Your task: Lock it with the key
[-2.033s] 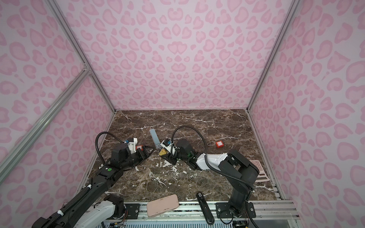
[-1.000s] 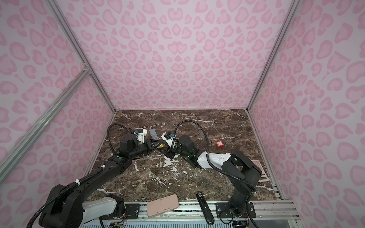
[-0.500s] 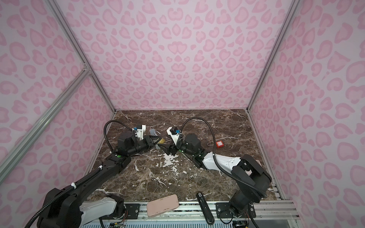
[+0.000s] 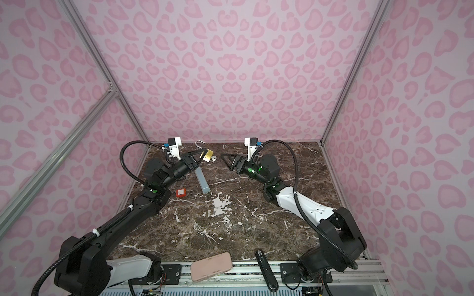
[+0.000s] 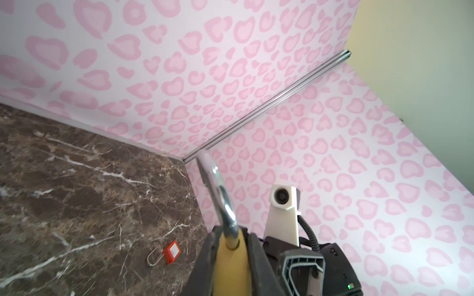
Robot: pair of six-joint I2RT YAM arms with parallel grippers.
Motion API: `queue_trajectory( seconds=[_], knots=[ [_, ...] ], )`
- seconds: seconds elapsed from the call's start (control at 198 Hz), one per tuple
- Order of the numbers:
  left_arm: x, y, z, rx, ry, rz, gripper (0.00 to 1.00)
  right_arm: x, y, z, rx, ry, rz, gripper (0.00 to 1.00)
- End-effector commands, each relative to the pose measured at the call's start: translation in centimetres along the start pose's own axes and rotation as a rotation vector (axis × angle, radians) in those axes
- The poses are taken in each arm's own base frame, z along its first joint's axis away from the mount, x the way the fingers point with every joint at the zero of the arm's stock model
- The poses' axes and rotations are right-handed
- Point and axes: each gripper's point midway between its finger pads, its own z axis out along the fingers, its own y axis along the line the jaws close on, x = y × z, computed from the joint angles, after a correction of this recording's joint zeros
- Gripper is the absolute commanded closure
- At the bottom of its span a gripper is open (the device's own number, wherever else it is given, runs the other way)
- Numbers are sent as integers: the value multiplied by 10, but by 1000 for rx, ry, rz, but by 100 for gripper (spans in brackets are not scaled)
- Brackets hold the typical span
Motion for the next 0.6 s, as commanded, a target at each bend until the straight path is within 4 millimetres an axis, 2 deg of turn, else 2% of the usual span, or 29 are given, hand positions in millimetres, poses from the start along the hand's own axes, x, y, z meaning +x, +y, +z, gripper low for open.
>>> queue_trajectory(
  seconds=[0.0,0.121,0.358,0.6],
  knots=[
    [-25,-51,4,178,-100,57,96,-12,21,-1,-87,-48,45,23],
    [-20,-62,15,220,-88,48,96,-17,31,-1,-184,-90,84,30],
    [-8,-64,31,267,-65,4,96,-13,49,8,-252,-63,78,36],
    [-2,-64,37,272,-50,-1,96,-20,52,9,-259,-85,73,50]
  ],
)
